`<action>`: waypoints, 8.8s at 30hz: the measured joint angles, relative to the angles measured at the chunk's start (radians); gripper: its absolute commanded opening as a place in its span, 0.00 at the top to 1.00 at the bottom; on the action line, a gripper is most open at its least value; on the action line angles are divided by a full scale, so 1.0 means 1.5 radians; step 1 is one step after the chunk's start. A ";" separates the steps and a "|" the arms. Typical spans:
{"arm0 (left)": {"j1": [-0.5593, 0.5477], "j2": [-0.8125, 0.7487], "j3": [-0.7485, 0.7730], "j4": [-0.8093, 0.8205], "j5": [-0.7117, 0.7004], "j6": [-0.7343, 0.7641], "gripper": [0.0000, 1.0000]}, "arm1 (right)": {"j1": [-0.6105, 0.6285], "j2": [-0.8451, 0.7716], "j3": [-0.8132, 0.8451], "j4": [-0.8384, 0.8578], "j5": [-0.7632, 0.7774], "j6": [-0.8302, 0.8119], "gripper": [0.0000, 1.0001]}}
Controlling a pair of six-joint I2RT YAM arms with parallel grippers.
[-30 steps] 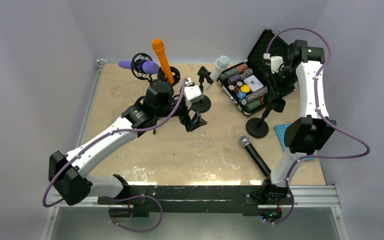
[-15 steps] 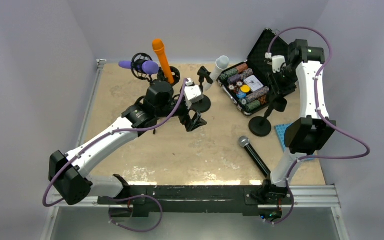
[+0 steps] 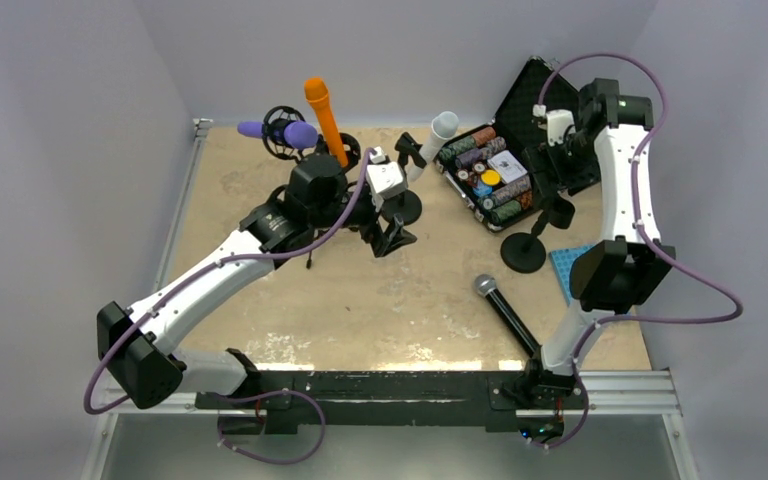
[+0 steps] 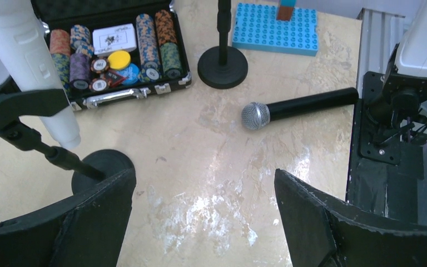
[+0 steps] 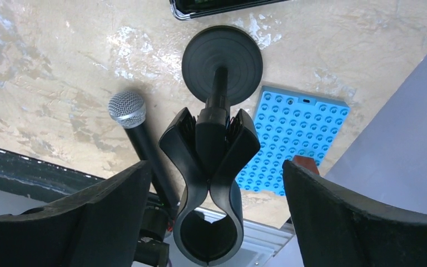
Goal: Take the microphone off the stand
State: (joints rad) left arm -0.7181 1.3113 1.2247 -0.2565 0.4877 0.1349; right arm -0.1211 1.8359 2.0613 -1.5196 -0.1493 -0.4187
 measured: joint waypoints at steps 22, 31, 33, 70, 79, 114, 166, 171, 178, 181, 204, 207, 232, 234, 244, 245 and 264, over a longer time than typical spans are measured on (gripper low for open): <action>0.000 -0.001 0.186 -0.122 0.045 0.060 0.02 | -0.003 -0.272 -0.074 0.235 -0.355 -0.027 0.06; 0.000 0.000 0.200 -0.184 0.036 0.072 0.00 | 0.054 -0.238 -0.214 0.487 -0.586 -0.005 0.06; 0.000 0.000 0.205 -0.195 0.036 0.075 0.00 | 0.083 -0.208 -0.218 0.529 -0.594 -0.003 0.06; 0.006 -0.031 0.201 -0.296 -0.005 0.209 0.02 | 0.207 -0.218 -0.224 0.629 -0.608 0.021 1.00; 0.006 -0.041 0.139 -0.277 0.022 0.213 0.03 | 0.208 -0.352 -0.304 0.536 -0.703 -0.014 1.00; -0.001 -0.038 -0.061 -0.113 0.139 0.138 0.15 | 0.330 -0.401 -0.519 0.594 -0.721 -0.023 1.00; -0.010 0.008 -0.010 -0.066 0.143 0.150 1.00 | 0.306 -0.361 -0.286 0.368 -0.642 -0.033 1.00; -0.010 0.008 -0.010 -0.086 0.143 0.151 1.00 | 0.299 -0.367 -0.288 0.338 -0.630 -0.050 1.00; -0.007 0.005 0.003 -0.194 0.146 0.186 1.00 | 0.239 -0.366 -0.244 0.280 -0.608 -0.119 1.00; -0.004 -0.001 0.005 -0.218 0.149 0.197 1.00 | 0.209 -0.361 -0.199 0.240 -0.603 -0.159 1.00; -0.003 0.033 0.050 -0.252 0.151 0.179 0.96 | 0.197 -0.288 -0.418 0.055 -0.128 -0.159 1.00; -0.003 0.033 0.051 -0.255 0.151 0.179 0.96 | 0.197 -0.268 -0.444 0.081 -0.096 -0.137 1.00; -0.004 0.033 0.057 -0.274 0.149 0.202 0.91 | 0.197 -0.058 -0.570 0.355 0.096 0.026 0.87; -0.004 0.033 0.057 -0.273 0.149 0.202 0.91 | 0.196 -0.046 -0.574 0.357 0.104 0.031 0.78; -0.006 0.033 0.057 -0.272 0.149 0.202 0.90 | 0.195 -0.033 -0.575 0.360 0.121 0.052 0.13; -0.006 0.033 0.057 -0.272 0.149 0.202 0.90 | 0.195 -0.033 -0.575 0.360 0.121 0.053 0.11; -0.006 0.033 0.057 -0.270 0.143 0.202 0.88 | 0.213 -0.282 -0.596 0.315 -0.186 -0.165 0.02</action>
State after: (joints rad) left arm -0.7277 1.3609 1.3109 -0.6621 0.7021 0.4374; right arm 0.1989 1.4124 1.1671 -1.0477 -0.4278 -0.6659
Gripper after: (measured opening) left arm 0.530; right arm 0.968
